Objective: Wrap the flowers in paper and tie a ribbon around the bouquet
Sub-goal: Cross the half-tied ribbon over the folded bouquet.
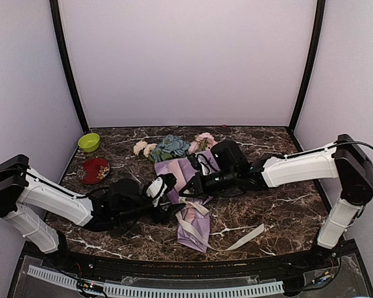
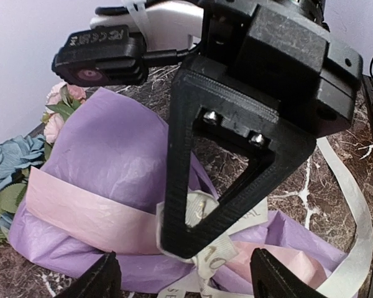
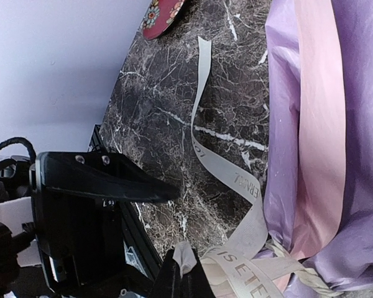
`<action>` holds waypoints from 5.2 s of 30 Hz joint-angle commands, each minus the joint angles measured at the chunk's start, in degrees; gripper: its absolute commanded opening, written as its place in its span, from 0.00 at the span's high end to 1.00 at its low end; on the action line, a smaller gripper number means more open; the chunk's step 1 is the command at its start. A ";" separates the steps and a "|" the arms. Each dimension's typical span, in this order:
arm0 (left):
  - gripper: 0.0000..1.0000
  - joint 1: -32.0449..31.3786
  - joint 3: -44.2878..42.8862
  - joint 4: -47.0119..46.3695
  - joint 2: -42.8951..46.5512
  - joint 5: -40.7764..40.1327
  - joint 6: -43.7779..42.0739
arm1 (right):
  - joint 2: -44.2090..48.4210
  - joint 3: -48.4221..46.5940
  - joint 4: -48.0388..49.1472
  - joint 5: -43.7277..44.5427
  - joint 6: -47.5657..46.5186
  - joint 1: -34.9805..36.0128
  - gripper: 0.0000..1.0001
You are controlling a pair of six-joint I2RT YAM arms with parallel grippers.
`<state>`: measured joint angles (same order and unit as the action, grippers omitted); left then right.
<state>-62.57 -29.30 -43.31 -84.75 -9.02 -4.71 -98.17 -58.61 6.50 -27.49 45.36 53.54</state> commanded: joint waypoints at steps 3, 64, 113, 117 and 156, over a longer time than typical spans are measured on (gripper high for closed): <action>0.40 -0.19 -3.31 -8.43 -4.32 5.92 1.36 | 2.13 -0.98 0.43 4.33 4.56 0.78 1.00; 1.00 2.19 -1.45 -20.06 -11.88 11.06 11.51 | 2.36 -2.50 -3.54 6.19 4.66 1.92 1.00; 1.00 2.23 0.29 -20.93 -13.33 12.40 13.96 | 2.57 2.20 -11.93 -4.18 -17.46 -8.30 0.94; 1.00 2.21 0.52 -21.61 -14.22 11.92 14.48 | 10.70 5.96 -10.85 8.58 -13.65 -6.02 0.92; 1.00 2.62 1.47 -22.52 -14.83 13.37 17.61 | 5.03 0.84 -11.30 15.85 -29.13 15.15 1.00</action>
<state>-60.03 -28.64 -65.52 -99.74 3.92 12.91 -94.61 -56.47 -6.04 -13.19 16.58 68.16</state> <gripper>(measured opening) 0.007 0.007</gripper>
